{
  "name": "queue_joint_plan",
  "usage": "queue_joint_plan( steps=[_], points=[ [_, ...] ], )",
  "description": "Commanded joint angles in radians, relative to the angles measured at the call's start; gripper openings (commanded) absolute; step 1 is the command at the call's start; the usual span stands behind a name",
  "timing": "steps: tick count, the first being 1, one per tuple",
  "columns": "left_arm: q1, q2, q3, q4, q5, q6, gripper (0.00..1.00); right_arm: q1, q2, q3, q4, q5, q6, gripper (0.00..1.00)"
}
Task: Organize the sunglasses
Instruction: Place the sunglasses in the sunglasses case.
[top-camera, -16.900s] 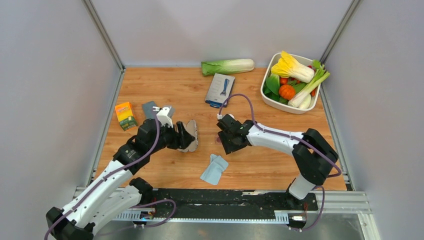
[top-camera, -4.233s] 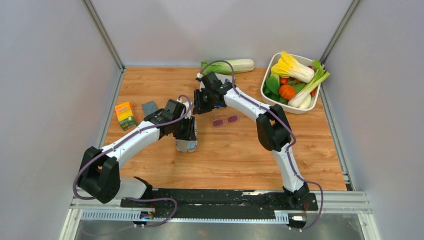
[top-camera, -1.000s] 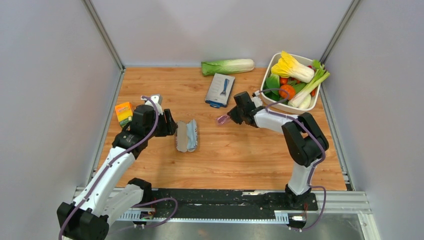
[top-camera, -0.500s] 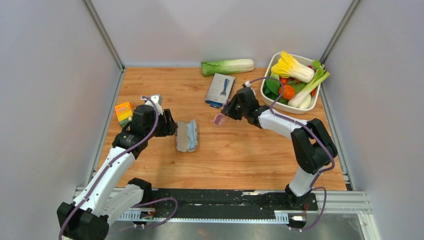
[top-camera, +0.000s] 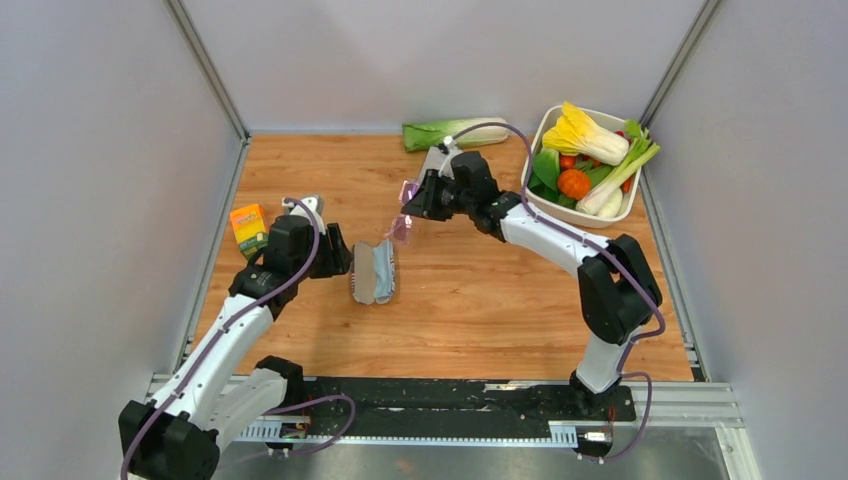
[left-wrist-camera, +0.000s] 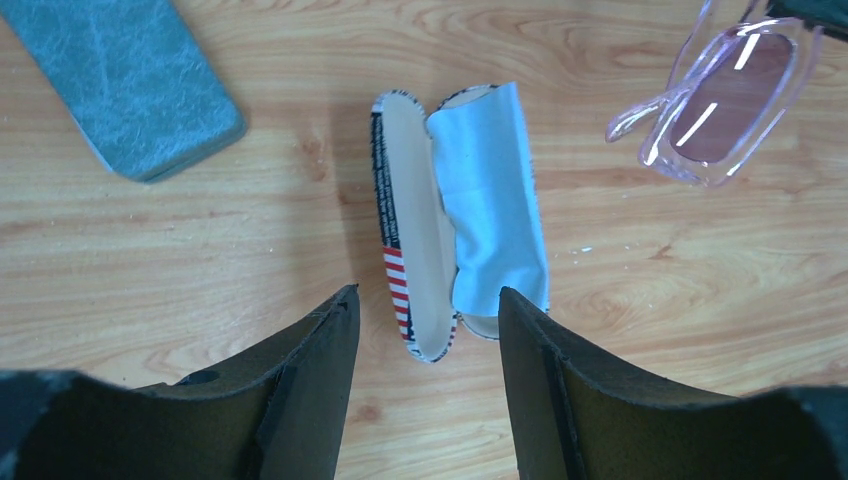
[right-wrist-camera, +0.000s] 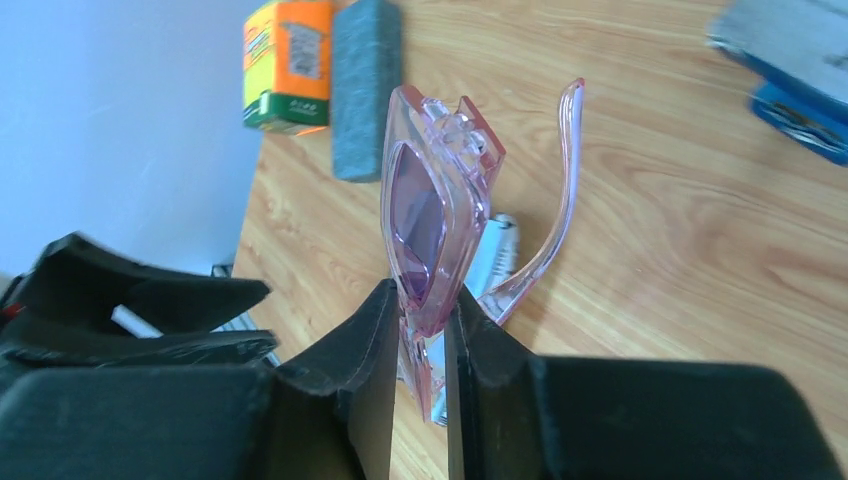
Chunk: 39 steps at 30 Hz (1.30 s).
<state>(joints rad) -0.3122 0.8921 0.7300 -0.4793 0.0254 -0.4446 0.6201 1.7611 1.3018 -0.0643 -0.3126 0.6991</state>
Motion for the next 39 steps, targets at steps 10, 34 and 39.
queue_joint_plan(
  steps=[10,34,39],
  points=[
    [0.234,-0.036,-0.162,0.177,0.183,-0.102,0.61,0.150,0.159,0.228,-0.114,-0.089,-0.145,0.22],
    [0.248,0.057,-0.219,0.260,0.225,-0.100,0.61,0.213,0.330,0.344,-0.322,-0.016,-0.187,0.22],
    [0.248,0.070,-0.228,0.275,0.231,-0.098,0.60,0.213,0.344,0.340,-0.345,0.003,-0.187,0.22]
  ],
)
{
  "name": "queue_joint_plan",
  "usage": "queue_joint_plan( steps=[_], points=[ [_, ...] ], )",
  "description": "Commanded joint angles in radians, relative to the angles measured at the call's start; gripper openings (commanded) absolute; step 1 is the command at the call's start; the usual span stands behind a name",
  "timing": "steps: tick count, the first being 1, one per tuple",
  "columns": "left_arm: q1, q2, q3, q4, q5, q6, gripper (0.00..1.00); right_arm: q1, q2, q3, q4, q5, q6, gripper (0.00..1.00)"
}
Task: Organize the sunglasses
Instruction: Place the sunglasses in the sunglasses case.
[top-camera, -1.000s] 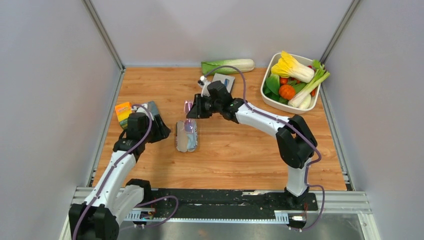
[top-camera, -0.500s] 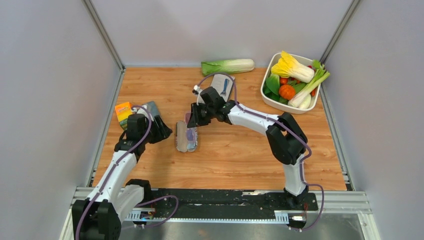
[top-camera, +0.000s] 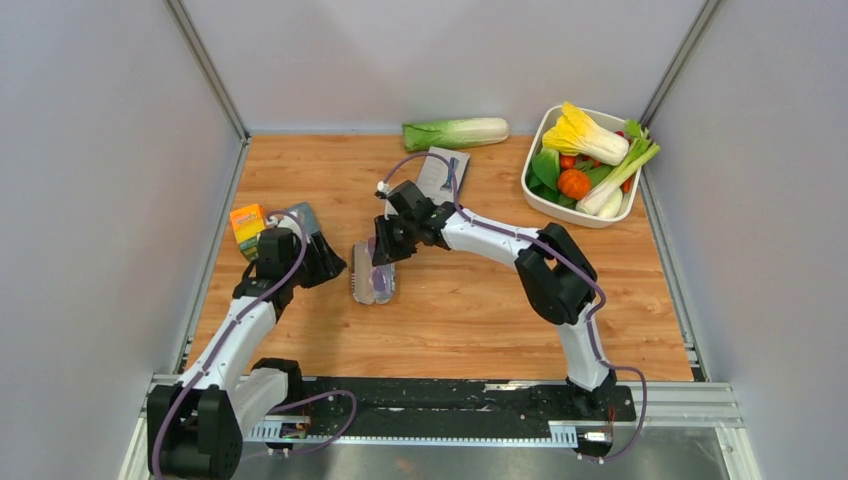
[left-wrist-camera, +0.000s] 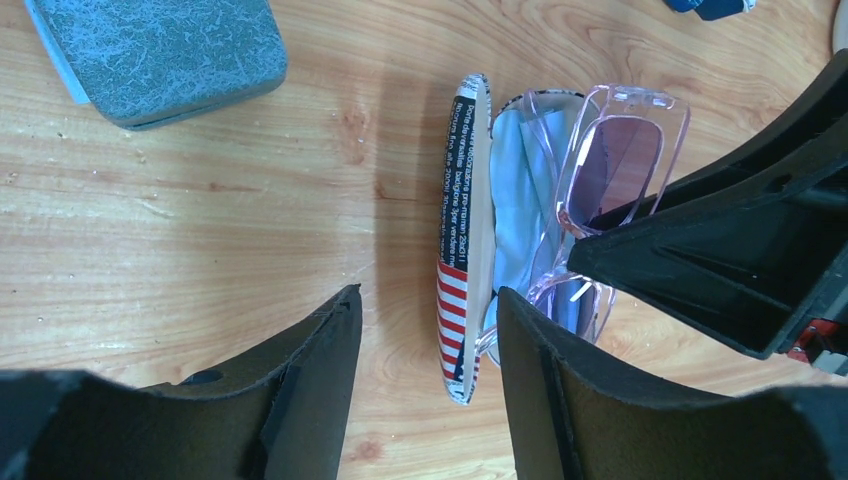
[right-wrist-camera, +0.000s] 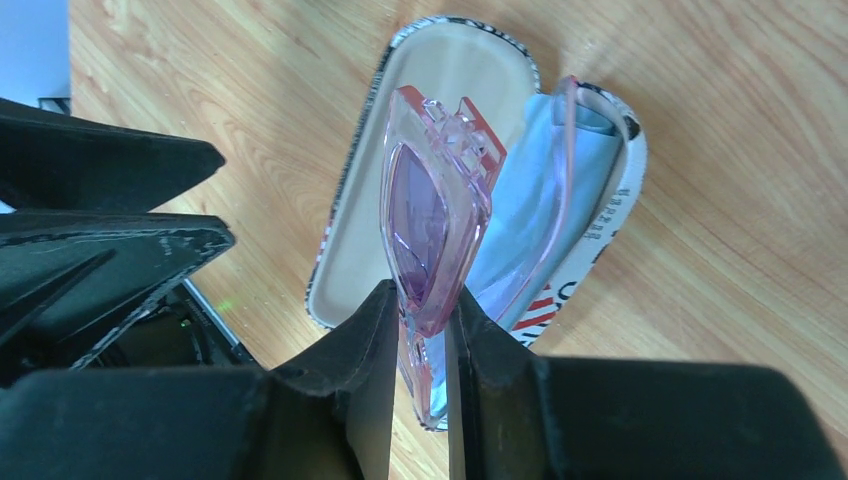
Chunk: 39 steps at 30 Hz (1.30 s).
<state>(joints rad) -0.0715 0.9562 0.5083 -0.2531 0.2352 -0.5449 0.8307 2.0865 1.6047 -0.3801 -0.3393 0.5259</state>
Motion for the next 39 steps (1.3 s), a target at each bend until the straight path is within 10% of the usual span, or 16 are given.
queue_joint_plan(
  steps=[1,39],
  points=[
    [0.007,0.010,-0.007,0.049,0.023,0.003,0.60,0.004,0.023,0.043,-0.040,0.036,-0.017,0.22],
    [-0.093,0.236,0.002,0.236,0.121,-0.030,0.35,-0.038,0.001,0.109,-0.183,0.066,-0.087,0.49]
  ],
)
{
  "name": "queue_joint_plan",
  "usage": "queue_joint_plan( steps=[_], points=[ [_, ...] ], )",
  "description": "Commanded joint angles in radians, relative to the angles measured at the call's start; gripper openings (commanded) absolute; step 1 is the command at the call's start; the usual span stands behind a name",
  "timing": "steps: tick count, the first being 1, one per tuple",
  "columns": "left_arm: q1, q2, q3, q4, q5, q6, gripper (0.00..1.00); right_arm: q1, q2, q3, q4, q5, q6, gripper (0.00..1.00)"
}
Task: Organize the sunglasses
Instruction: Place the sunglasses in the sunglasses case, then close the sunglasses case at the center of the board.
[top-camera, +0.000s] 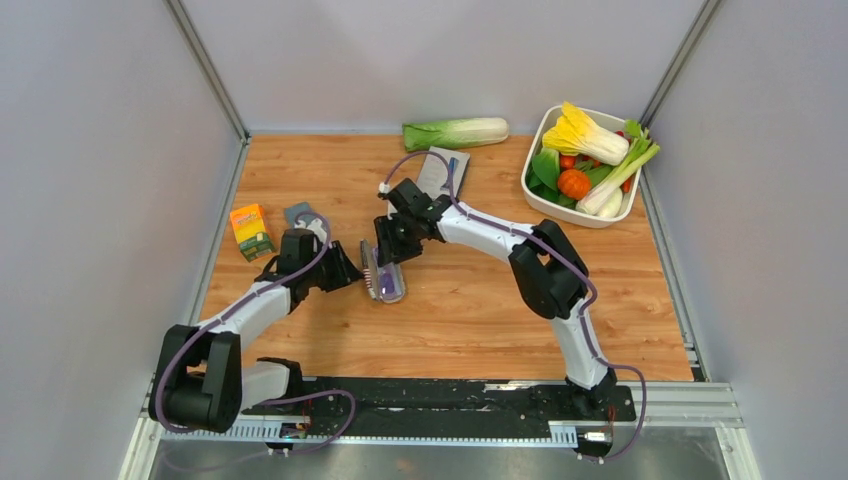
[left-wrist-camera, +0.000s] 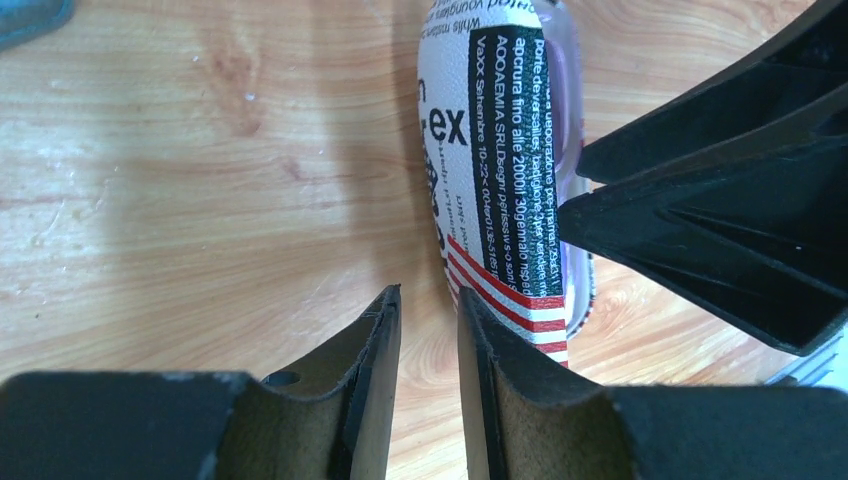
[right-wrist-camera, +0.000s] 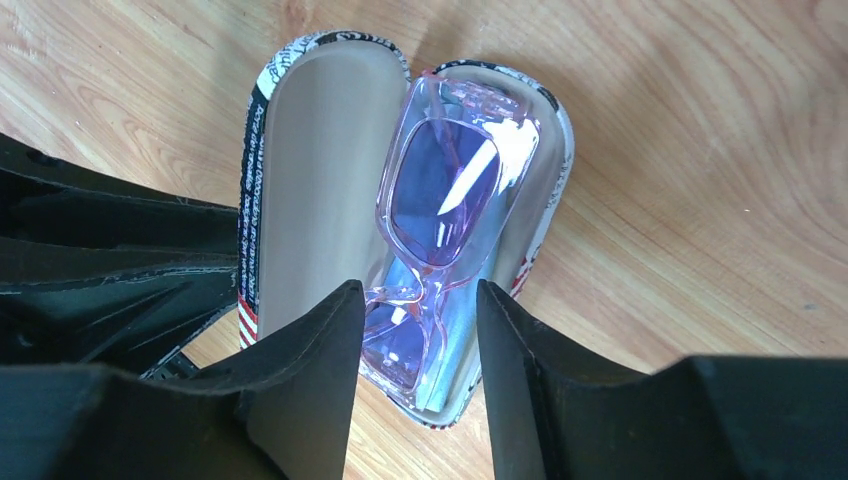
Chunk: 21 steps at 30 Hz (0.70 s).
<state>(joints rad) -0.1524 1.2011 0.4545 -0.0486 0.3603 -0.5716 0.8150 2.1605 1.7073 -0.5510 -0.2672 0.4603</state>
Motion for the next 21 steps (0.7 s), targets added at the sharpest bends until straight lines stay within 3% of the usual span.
queue_joint_plan(
  steps=[1,3,6,8,11,21],
  points=[
    [-0.012,-0.017,0.058,0.026,-0.009,-0.001,0.35,-0.027,-0.086,-0.003,-0.010,-0.007,-0.022,0.49],
    [-0.013,-0.026,0.065,0.010,-0.021,0.004,0.35,-0.040,-0.114,-0.032,0.000,-0.007,-0.023,0.55],
    [-0.015,-0.026,0.070,0.006,-0.020,0.004,0.35,-0.068,-0.166,-0.103,0.049,-0.029,-0.006,0.75],
    [-0.021,-0.017,0.073,0.004,-0.015,0.003,0.35,-0.091,-0.200,-0.165,0.104,-0.076,0.015,1.00],
    [-0.027,-0.009,0.072,0.010,-0.020,0.001,0.35,-0.114,-0.237,-0.264,0.204,-0.162,0.060,1.00],
    [-0.036,0.002,0.081,0.015,-0.020,-0.004,0.35,-0.108,-0.183,-0.318,0.364,-0.299,0.120,1.00]
  ],
)
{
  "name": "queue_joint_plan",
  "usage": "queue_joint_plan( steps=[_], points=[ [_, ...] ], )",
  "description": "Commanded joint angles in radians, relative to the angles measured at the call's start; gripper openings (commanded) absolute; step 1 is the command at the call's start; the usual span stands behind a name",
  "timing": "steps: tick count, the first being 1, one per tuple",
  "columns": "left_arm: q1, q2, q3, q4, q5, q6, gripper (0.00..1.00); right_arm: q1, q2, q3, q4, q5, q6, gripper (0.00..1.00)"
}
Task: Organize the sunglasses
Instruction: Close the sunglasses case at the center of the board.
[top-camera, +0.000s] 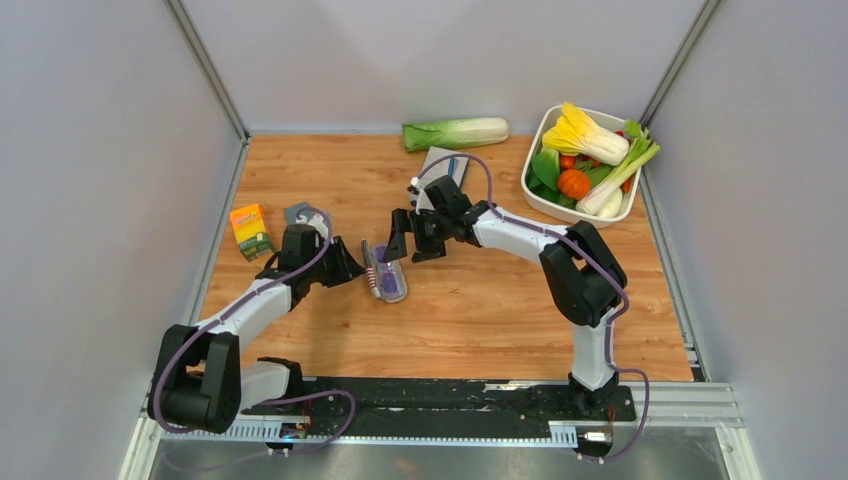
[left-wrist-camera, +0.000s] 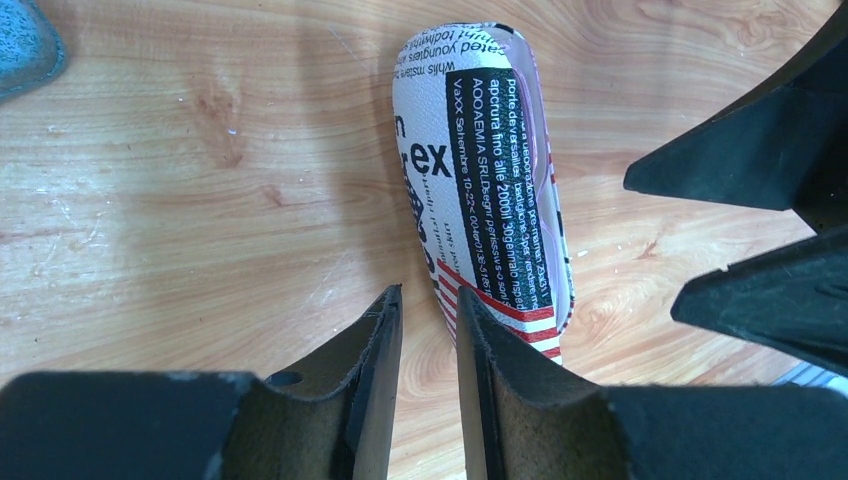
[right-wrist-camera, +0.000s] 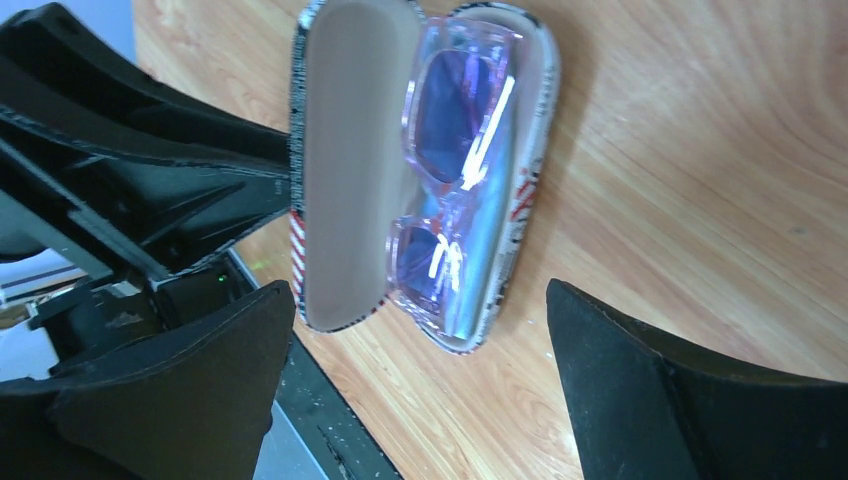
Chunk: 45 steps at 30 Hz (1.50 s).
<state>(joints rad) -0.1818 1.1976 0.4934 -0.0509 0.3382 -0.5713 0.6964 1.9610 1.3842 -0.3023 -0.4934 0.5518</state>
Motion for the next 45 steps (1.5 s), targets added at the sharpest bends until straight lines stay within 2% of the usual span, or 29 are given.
queue_joint_plan(
  steps=[1,14,18,24,29,33,39,45],
  points=[
    [-0.007,0.003,0.043,0.016,-0.001,-0.004,0.34,0.011,0.030,0.010,0.115,-0.077,0.027,1.00],
    [-0.010,-0.016,0.065,-0.017,-0.002,0.002,0.34,0.009,0.084,-0.005,0.147,-0.080,0.033,1.00],
    [-0.015,-0.020,0.070,-0.023,-0.004,0.001,0.33,0.008,0.076,-0.025,0.176,-0.099,0.045,0.90],
    [-0.024,-0.023,0.082,-0.032,-0.005,0.001,0.33,-0.009,0.053,-0.057,0.190,-0.073,0.056,0.57],
    [-0.024,-0.024,0.088,-0.046,-0.011,0.004,0.33,-0.026,0.039,-0.077,0.173,-0.051,0.036,0.48],
    [-0.024,-0.027,0.093,-0.061,-0.019,0.013,0.32,-0.038,0.019,-0.094,0.173,-0.040,0.027,0.46],
    [-0.024,-0.033,0.099,-0.064,-0.030,0.014,0.32,-0.038,0.039,-0.045,0.105,0.013,-0.010,0.14],
    [-0.024,-0.026,0.120,-0.076,-0.027,0.021,0.32,-0.032,0.068,-0.002,0.072,0.065,-0.033,0.09]
  ],
)
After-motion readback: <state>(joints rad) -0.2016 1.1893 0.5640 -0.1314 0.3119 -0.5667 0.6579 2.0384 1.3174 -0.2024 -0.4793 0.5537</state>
